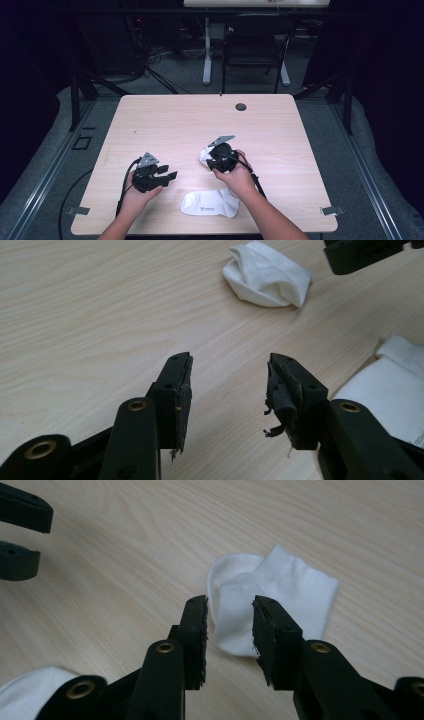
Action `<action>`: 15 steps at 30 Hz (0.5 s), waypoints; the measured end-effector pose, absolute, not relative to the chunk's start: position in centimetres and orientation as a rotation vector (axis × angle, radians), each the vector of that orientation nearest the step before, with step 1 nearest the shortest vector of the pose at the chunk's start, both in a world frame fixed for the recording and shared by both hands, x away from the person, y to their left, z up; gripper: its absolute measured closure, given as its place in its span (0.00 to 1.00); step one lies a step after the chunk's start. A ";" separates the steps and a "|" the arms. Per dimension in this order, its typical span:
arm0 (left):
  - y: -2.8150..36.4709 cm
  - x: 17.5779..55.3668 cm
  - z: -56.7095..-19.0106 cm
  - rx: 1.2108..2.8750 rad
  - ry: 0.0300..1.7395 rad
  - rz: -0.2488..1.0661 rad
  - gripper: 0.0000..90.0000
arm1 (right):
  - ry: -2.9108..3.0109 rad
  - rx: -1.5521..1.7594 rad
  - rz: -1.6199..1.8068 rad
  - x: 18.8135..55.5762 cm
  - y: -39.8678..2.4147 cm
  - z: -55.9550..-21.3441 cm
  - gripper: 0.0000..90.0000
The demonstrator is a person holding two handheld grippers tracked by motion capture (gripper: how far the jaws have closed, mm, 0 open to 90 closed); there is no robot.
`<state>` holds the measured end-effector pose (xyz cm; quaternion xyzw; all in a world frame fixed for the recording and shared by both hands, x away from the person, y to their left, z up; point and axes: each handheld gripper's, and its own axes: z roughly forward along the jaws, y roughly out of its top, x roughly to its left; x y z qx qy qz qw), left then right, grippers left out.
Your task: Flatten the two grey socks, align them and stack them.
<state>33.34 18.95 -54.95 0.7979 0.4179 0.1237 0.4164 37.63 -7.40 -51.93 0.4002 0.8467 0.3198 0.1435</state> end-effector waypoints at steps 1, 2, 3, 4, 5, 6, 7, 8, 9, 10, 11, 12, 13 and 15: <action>19.0 33.4 -55.0 2.008 1.044 0.317 0.59 | 2.451 1.150 0.909 37.9 -7.1 -52.1 0.74; 19.1 33.3 -55.0 2.008 1.048 0.321 0.59 | 2.452 1.150 0.901 38.2 -6.6 -52.4 0.74; 19.2 33.3 -55.0 2.007 1.050 0.316 0.59 | 2.465 1.147 0.886 38.4 -6.3 -52.5 0.74; 19.3 33.3 -55.0 2.007 1.050 0.312 0.59 | 2.467 1.141 0.881 38.5 -6.0 -52.7 0.73; 19.3 33.3 -55.0 2.002 1.050 0.315 0.59 | 2.474 1.135 0.865 38.6 -5.7 -52.9 0.73; 19.3 33.4 -55.1 2.002 1.051 0.317 0.59 | 2.471 1.131 0.856 38.8 -5.3 -53.2 0.72; 19.4 33.4 -55.1 2.006 1.052 0.316 0.58 | 2.482 1.104 0.812 38.9 -5.1 -53.4 0.71; 19.4 33.3 -55.2 2.000 1.062 0.311 0.58 | 2.482 1.087 0.780 39.0 -4.8 -53.5 0.70; 19.4 33.3 -55.2 2.000 1.062 0.311 0.58 | 2.478 1.073 0.764 39.2 -4.6 -53.7 0.68; 19.4 33.4 -55.2 2.005 1.057 0.311 0.58 | 2.480 1.065 0.751 39.3 -4.4 -53.9 0.69; 19.4 33.4 -55.2 2.005 1.057 0.311 0.58 | 2.480 1.065 0.751 39.3 -4.4 -53.9 0.69; 19.4 33.3 -55.3 2.001 1.061 0.306 0.58 | 2.475 1.063 0.733 39.5 -4.2 -54.2 0.71; 19.4 33.3 -55.3 2.001 1.061 0.306 0.58 | 2.475 1.063 0.733 39.5 -4.2 -54.2 0.71; 19.4 33.3 -55.3 1.998 1.061 0.306 0.58 | 2.473 1.053 0.702 39.6 -4.1 -54.4 0.76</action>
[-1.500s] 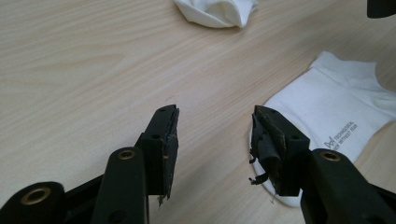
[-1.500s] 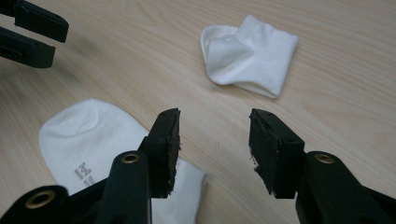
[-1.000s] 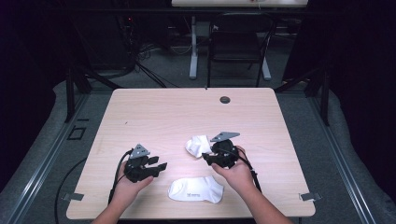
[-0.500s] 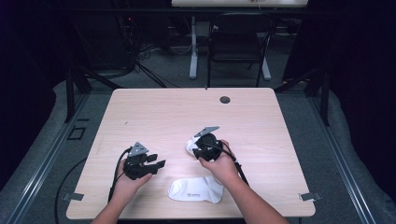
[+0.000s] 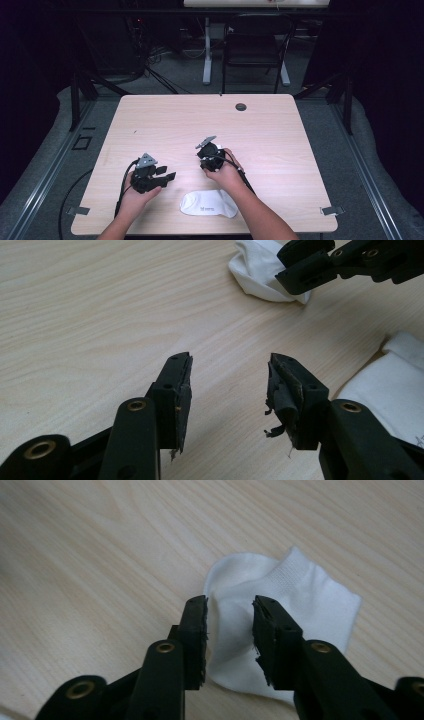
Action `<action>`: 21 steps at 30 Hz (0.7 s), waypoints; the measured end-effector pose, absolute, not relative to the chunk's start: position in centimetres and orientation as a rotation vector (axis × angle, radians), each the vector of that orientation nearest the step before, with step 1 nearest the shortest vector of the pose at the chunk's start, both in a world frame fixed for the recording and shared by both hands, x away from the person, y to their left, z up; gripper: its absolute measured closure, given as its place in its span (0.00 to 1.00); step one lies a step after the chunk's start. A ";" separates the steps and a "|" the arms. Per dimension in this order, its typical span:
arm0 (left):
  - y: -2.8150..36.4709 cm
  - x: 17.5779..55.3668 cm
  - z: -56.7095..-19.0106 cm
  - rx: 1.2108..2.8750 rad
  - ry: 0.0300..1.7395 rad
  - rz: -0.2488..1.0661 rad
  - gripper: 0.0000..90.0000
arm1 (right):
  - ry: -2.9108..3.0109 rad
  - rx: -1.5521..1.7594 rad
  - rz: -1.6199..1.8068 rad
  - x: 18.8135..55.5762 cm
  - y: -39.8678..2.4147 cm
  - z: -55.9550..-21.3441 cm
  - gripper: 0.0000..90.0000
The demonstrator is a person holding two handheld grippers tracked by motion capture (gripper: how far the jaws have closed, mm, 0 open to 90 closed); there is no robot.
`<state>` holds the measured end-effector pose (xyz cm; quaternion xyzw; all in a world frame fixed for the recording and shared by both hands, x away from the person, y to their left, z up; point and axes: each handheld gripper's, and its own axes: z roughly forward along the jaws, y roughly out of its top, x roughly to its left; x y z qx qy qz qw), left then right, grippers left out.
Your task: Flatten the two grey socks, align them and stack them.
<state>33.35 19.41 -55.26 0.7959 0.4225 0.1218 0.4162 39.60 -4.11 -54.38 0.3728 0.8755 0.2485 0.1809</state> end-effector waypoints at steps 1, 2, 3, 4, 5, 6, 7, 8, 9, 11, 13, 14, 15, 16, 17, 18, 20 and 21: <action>19.4 33.4 -55.3 1.991 1.067 0.303 0.58 | 2.476 1.050 0.682 39.7 -4.1 -54.4 0.78; 19.5 33.4 -55.3 1.989 1.066 0.306 0.58 | 2.461 1.066 0.673 39.7 -4.2 -54.5 0.83; 19.5 33.4 -55.3 1.991 1.062 0.310 0.58 | 2.459 1.074 0.674 39.7 -4.3 -54.4 0.85; 19.5 33.4 -55.3 1.993 1.064 0.309 0.58 | 2.453 1.077 0.684 39.7 -4.3 -54.4 0.88; 19.5 33.4 -55.4 1.993 1.068 0.304 0.58 | 2.451 1.075 0.680 39.7 -4.3 -54.4 0.91; 19.5 33.4 -55.4 1.991 1.067 0.308 0.58 | 2.453 1.070 0.670 39.7 -4.4 -54.3 0.93; 19.4 33.4 -55.5 1.992 1.068 0.307 0.58 | 2.450 1.073 0.673 39.6 -4.5 -54.3 0.96; 19.4 33.4 -55.5 1.992 1.068 0.307 0.58 | 2.450 1.073 0.673 39.6 -4.5 -54.3 0.96; 19.4 33.4 -55.5 1.992 1.071 0.310 0.58 | 2.446 1.082 0.683 39.6 -4.7 -54.2 0.98; 19.4 33.4 -55.5 1.998 1.068 0.307 0.58 | 2.433 1.100 0.713 39.4 -4.8 -54.2 0.99; 19.5 33.4 -55.5 1.999 1.066 0.311 0.58 | 2.433 1.100 0.730 39.3 -5.0 -54.0 0.99; 19.5 33.4 -55.5 1.995 1.068 0.313 0.58 | 2.440 1.099 0.729 39.2 -5.1 -53.9 0.99; 19.5 33.4 -55.5 1.994 1.069 0.314 0.58 | 2.437 1.101 0.743 39.0 -5.2 -53.7 0.99; 19.5 33.4 -55.5 1.990 1.074 0.310 0.58 | 2.441 1.101 0.744 38.9 -5.2 -53.5 0.99; 19.5 33.4 -55.5 1.989 1.079 0.314 0.58 | 2.436 1.111 0.775 38.8 -5.3 -53.3 0.99; 19.5 33.4 -55.5 1.984 1.081 0.319 0.58 | 2.435 1.115 0.799 38.7 -5.3 -53.1 0.99; 19.5 33.4 -55.5 1.979 1.084 0.318 0.57 | 2.437 1.128 0.845 38.3 -5.3 -52.7 0.99; 19.5 33.4 -55.5 1.979 1.086 0.318 0.57 | 2.439 1.126 0.859 38.1 -5.2 -52.5 0.99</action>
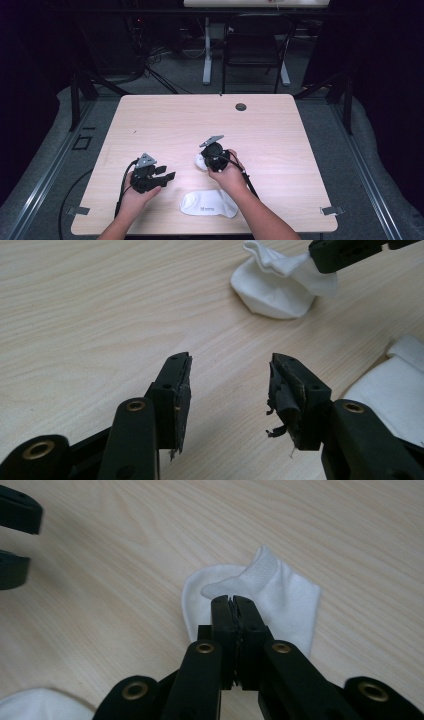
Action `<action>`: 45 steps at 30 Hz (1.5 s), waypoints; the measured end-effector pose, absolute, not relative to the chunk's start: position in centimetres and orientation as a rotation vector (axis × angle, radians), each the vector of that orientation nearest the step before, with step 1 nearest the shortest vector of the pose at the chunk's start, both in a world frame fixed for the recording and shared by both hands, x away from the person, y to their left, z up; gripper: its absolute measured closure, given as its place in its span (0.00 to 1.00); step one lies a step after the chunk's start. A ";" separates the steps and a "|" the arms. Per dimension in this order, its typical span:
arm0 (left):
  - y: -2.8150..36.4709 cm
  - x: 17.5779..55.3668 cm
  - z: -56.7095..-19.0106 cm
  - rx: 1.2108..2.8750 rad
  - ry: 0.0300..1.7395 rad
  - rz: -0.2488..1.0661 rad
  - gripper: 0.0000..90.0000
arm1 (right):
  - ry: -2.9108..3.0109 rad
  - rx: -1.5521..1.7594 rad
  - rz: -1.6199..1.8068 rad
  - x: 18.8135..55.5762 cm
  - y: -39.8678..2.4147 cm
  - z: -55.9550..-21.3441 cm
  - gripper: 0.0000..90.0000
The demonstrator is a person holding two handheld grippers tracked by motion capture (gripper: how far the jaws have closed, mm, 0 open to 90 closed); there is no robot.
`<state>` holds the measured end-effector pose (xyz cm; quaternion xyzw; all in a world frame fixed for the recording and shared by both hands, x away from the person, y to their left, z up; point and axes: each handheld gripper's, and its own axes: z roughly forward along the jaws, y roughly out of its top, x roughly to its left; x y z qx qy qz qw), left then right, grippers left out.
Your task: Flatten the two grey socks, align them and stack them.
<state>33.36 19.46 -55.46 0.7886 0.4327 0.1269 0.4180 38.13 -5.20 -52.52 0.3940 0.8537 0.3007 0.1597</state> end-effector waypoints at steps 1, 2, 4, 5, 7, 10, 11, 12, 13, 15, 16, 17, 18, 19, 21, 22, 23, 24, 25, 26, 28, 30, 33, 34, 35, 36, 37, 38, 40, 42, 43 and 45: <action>19.5 33.4 -55.4 1.983 1.082 0.311 0.57 | 2.443 1.118 0.865 37.9 -5.2 -52.3 0.99; 19.5 33.4 -55.4 1.983 1.082 0.311 0.57 | 2.443 1.115 0.877 37.7 -5.1 -52.2 0.99; 19.4 33.4 -55.5 1.985 1.083 0.312 0.57 | 2.442 1.116 0.912 37.3 -5.0 -51.9 0.99; 19.4 33.3 -55.5 1.980 1.085 0.316 0.57 | 2.445 1.121 0.919 37.1 -5.0 -51.8 0.99; 19.3 33.3 -55.5 1.981 1.089 0.323 0.57 | 2.438 1.130 0.935 36.8 -5.0 -51.5 0.99; 19.1 33.3 -55.5 1.989 1.084 0.312 0.57 | 2.442 1.155 0.970 36.5 -5.0 -51.3 0.99; 19.0 33.3 -55.6 1.984 1.085 0.322 0.57 | 2.441 1.159 0.975 36.4 -5.1 -51.3 0.99; 19.0 33.4 -55.6 1.989 1.086 0.318 0.57 | 2.441 1.166 0.984 36.3 -5.1 -51.3 0.99; 18.9 33.4 -55.6 1.989 1.085 0.316 0.57 | 2.441 1.172 0.988 36.2 -5.2 -51.2 0.99; 18.8 33.4 -55.6 1.992 1.085 0.326 0.57 | 2.440 1.177 0.997 36.1 -5.2 -51.2 0.99; 18.5 33.6 -55.5 1.988 1.087 0.324 0.57 | 2.446 1.187 1.003 36.0 -5.3 -51.2 0.99; 18.3 33.7 -55.5 1.987 1.088 0.317 0.57 | 2.437 1.195 1.020 35.9 -5.3 -51.3 0.99; 18.1 33.8 -55.5 1.984 1.088 0.325 0.57 | 2.439 1.194 1.020 35.9 -5.4 -51.3 0.99; 17.9 33.9 -55.5 1.988 1.083 0.323 0.57 | 2.441 1.192 1.023 35.8 -5.4 -51.3 0.99; 17.3 34.1 -55.5 2.000 1.077 0.329 0.57 | 2.437 1.191 1.030 35.7 -5.5 -51.3 0.99; 17.0 34.2 -55.5 1.999 1.079 0.327 0.57 | 2.437 1.193 1.033 35.6 -5.5 -51.3 0.99; 16.8 34.3 -55.6 1.996 1.076 0.329 0.57 | 2.441 1.194 1.036 35.6 -5.6 -51.3 0.99; 16.5 34.4 -55.7 1.999 1.078 0.325 0.57 | 2.441 1.197 1.038 35.5 -5.6 -51.3 0.99; 16.2 34.5 -55.8 1.984 1.087 0.322 0.57 | 2.437 1.199 1.052 35.4 -5.6 -51.2 0.99; 16.0 34.6 -55.9 1.996 1.081 0.323 0.57 | 2.440 1.196 1.049 35.4 -5.7 -51.2 0.99; 15.6 34.8 -56.2 1.998 1.091 0.322 0.57 | 2.441 1.195 1.064 35.2 -5.8 -51.2 0.99; 15.4 34.9 -56.4 2.000 1.100 0.319 0.57 | 2.440 1.193 1.073 35.0 -5.8 -51.1 0.99; 15.3 35.1 -56.7 2.017 1.099 0.338 0.57 | 2.434 1.188 1.084 34.8 -5.8 -51.0 0.99; 15.3 35.0 -56.7 2.023 1.098 0.344 0.57 | 2.433 1.185 1.090 34.8 -5.9 -51.0 0.99; 15.3 35.0 -56.8 2.038 1.091 0.358 0.57 | 2.427 1.189 1.096 34.7 -6.0 -51.0 0.99; 15.2 35.0 -56.9 2.038 1.092 0.361 0.57 | 2.429 1.194 1.100 34.7 -6.2 -50.9 0.99; 15.3 34.9 -56.9 2.042 1.083 0.371 0.58 | 2.420 1.205 1.107 34.7 -6.3 -51.0 0.99; 15.3 34.9 -56.8 2.043 1.078 0.377 0.59 | 2.422 1.205 1.109 34.7 -6.5 -50.9 0.99; 15.4 34.9 -56.9 2.045 1.079 0.369 0.59 | 2.414 1.217 1.117 34.7 -6.8 -50.9 0.99; 15.4 34.9 -57.0 2.051 1.084 0.368 0.59 | 2.406 1.229 1.123 34.6 -7.1 -51.0 0.99; 15.4 34.9 -57.1 2.054 1.084 0.369 0.59 | 2.397 1.233 1.126 34.6 -7.3 -51.0 0.99; 15.6 34.8 -57.2 2.056 1.086 0.372 0.60 | 2.391 1.246 1.133 34.5 -7.7 -51.0 0.99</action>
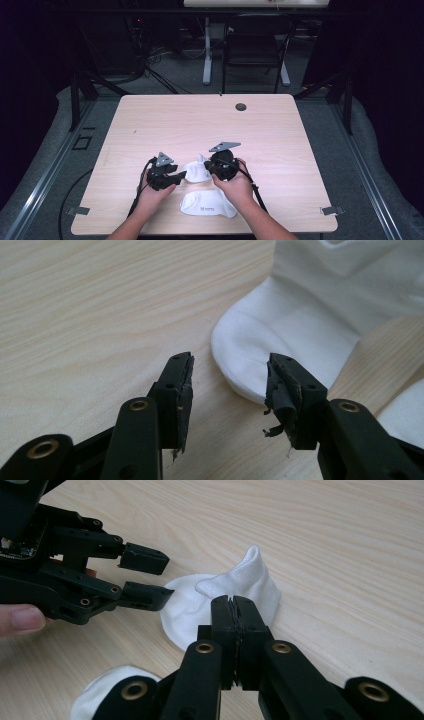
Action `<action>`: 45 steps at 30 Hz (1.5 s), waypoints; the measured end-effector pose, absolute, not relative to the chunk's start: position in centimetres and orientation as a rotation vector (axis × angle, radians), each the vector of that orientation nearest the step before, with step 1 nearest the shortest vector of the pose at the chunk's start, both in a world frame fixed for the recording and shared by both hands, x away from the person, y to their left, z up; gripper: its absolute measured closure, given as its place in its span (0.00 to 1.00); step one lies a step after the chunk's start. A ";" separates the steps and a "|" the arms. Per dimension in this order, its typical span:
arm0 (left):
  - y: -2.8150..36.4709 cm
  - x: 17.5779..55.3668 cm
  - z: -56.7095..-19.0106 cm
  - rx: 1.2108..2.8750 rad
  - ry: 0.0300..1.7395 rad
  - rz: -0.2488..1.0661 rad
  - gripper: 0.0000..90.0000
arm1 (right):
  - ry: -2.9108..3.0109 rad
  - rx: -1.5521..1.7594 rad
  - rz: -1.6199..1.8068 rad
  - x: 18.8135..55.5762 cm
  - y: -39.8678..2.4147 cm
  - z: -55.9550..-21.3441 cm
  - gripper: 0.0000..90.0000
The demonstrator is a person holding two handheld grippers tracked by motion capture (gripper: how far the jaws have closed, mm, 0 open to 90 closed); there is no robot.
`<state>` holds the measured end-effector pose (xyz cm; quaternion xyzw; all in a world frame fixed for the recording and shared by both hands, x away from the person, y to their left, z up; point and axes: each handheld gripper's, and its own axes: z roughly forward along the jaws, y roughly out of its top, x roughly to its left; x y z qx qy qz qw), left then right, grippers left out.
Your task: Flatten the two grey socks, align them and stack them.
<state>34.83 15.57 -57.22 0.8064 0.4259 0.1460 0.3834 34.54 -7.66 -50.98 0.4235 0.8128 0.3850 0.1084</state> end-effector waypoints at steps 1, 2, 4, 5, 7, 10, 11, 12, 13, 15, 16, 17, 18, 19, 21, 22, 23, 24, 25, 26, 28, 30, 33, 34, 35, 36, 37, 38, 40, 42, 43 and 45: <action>15.6 34.8 -57.3 2.056 1.088 0.373 0.60 | 2.389 1.248 1.135 34.6 -7.9 -51.0 0.99; 15.6 34.8 -57.3 2.056 1.088 0.373 0.60 | 2.389 1.248 1.135 34.6 -7.9 -51.0 0.99; 15.8 34.9 -57.4 2.057 1.094 0.370 0.60 | 2.379 1.271 1.141 34.5 -8.4 -50.9 0.99; 15.9 34.8 -57.4 2.056 1.097 0.373 0.60 | 2.377 1.276 1.144 34.4 -8.6 -51.0 0.99; 16.0 34.9 -57.4 2.060 1.095 0.377 0.60 | 2.374 1.280 1.143 34.4 -8.8 -50.9 0.99; 16.0 34.8 -57.6 2.072 1.094 0.385 0.61 | 2.363 1.296 1.136 34.1 -9.8 -51.3 0.99; 16.0 34.8 -57.6 2.076 1.093 0.387 0.62 | 2.361 1.301 1.132 34.0 -10.0 -51.4 0.99; 15.9 34.8 -57.6 2.081 1.090 0.391 0.63 | 2.361 1.307 1.129 34.0 -10.3 -51.5 0.99; 15.9 34.8 -57.6 2.091 1.084 0.393 0.64 | 2.357 1.319 1.130 34.0 -10.5 -51.6 0.99; 15.9 34.7 -57.6 2.102 1.074 0.404 0.70 | 2.350 1.336 1.125 33.9 -11.1 -51.9 0.99; 15.8 34.6 -57.7 2.104 1.070 0.401 0.72 | 2.349 1.336 1.121 33.9 -11.3 -52.1 0.99; 15.7 34.6 -57.7 2.108 1.062 0.401 0.75 | 2.348 1.350 1.114 33.8 -11.6 -52.3 0.99; 15.7 34.6 -57.7 2.108 1.062 0.401 0.78 | 2.345 1.357 1.112 33.8 -11.8 -52.4 0.99; 15.5 34.5 -57.7 2.122 1.048 0.405 0.81 | 2.344 1.364 1.109 33.8 -12.0 -52.6 0.99; 15.3 34.4 -57.8 2.137 1.038 0.400 0.85 | 2.341 1.382 1.101 33.7 -12.3 -52.9 0.99; 15.3 34.4 -57.8 2.146 1.033 0.406 0.87 | 2.339 1.384 1.101 33.7 -12.4 -53.0 0.99; 15.2 34.4 -57.9 2.149 1.032 0.406 0.88 | 2.340 1.387 1.099 33.6 -12.5 -53.2 0.99; 15.2 34.4 -57.9 2.149 1.032 0.406 0.90 | 2.342 1.388 1.096 33.6 -12.6 -53.3 0.99; 15.2 34.4 -57.9 2.149 1.030 0.398 0.90 | 2.342 1.388 1.096 33.6 -12.6 -53.3 0.99; 15.2 34.4 -57.9 2.148 1.030 0.397 0.92 | 2.348 1.393 1.084 33.5 -12.8 -53.5 0.99; 15.2 34.4 -57.9 2.149 1.033 0.396 0.95 | 2.342 1.394 1.076 33.5 -13.0 -53.7 0.99; 15.2 34.4 -57.8 2.152 1.032 0.393 0.98 | 2.340 1.402 1.073 33.4 -13.2 -53.9 0.99; 15.3 34.4 -57.8 2.152 1.035 0.390 0.99 | 2.339 1.419 1.057 33.3 -13.6 -54.4 0.99; 15.3 34.4 -57.8 2.153 1.035 0.388 1.00 | 2.342 1.422 1.051 33.3 -13.7 -54.6 0.99; 15.3 34.4 -57.8 2.153 1.035 0.388 1.00 | 2.340 1.427 1.043 33.2 -13.9 -54.8 0.99; 15.3 34.4 -57.8 2.155 1.034 0.385 1.00 | 2.336 1.435 1.036 33.2 -14.1 -55.1 0.99; 15.3 34.3 -57.8 2.154 1.035 0.382 1.00 | 2.337 1.435 1.030 33.2 -14.3 -55.2 0.99; 15.3 34.3 -57.8 2.154 1.035 0.382 1.00 | 2.337 1.435 1.030 33.2 -14.3 -55.2 0.99; 15.2 34.2 -57.8 2.152 1.043 0.373 1.00 | 2.326 1.453 1.027 33.2 -14.7 -55.6 0.99; 15.2 34.2 -57.8 2.146 1.052 0.369 1.00 | 2.323 1.465 1.020 33.2 -14.9 -55.9 0.99; 15.2 34.1 -57.8 2.145 1.055 0.366 1.00 | 2.323 1.469 1.011 33.3 -15.0 -56.0 0.99; 15.1 34.0 -57.7 2.149 1.057 0.364 1.00 | 2.318 1.475 1.008 33.4 -15.1 -56.2 0.99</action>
